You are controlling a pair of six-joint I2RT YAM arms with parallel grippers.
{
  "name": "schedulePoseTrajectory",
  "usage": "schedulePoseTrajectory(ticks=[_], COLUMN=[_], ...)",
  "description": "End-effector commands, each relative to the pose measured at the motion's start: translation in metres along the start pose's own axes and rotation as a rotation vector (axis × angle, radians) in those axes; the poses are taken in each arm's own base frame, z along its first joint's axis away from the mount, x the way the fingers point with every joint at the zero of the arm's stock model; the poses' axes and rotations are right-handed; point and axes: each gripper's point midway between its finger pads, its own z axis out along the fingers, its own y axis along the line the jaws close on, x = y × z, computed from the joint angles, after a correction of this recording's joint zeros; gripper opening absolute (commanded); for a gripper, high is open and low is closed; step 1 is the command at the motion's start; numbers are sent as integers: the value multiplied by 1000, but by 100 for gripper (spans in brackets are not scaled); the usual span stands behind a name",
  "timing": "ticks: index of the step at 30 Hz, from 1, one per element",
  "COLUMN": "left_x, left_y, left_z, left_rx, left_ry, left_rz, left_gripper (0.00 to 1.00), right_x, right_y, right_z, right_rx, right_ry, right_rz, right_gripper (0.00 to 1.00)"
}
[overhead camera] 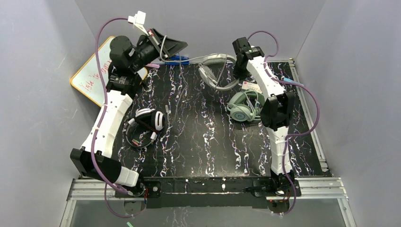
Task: Wrap the headphones
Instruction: Wrap the headphones cable around the headphones.
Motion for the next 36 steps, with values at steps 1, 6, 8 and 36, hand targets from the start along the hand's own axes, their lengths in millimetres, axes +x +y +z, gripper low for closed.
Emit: schedulePoseTrajectory(ticks=[1, 6, 8, 36], left_x=[-12, -10, 15, 338], left_y=[-50, -67, -71, 65], left_z=[-11, 14, 23, -134], left_rx=[61, 109, 129, -321], left_ry=[-31, 11, 59, 662], left_rz=[125, 111, 92, -192], left_gripper=[0, 0, 0, 0], right_x=[-33, -31, -35, -123], right_y=[-7, -24, -31, -120], right_z=[-35, -34, -32, -112], right_rx=[-2, 93, 148, -191], right_ry=[-168, -195, -198, -199], right_rz=[49, 67, 99, 536], right_gripper=[1, 1, 1, 1])
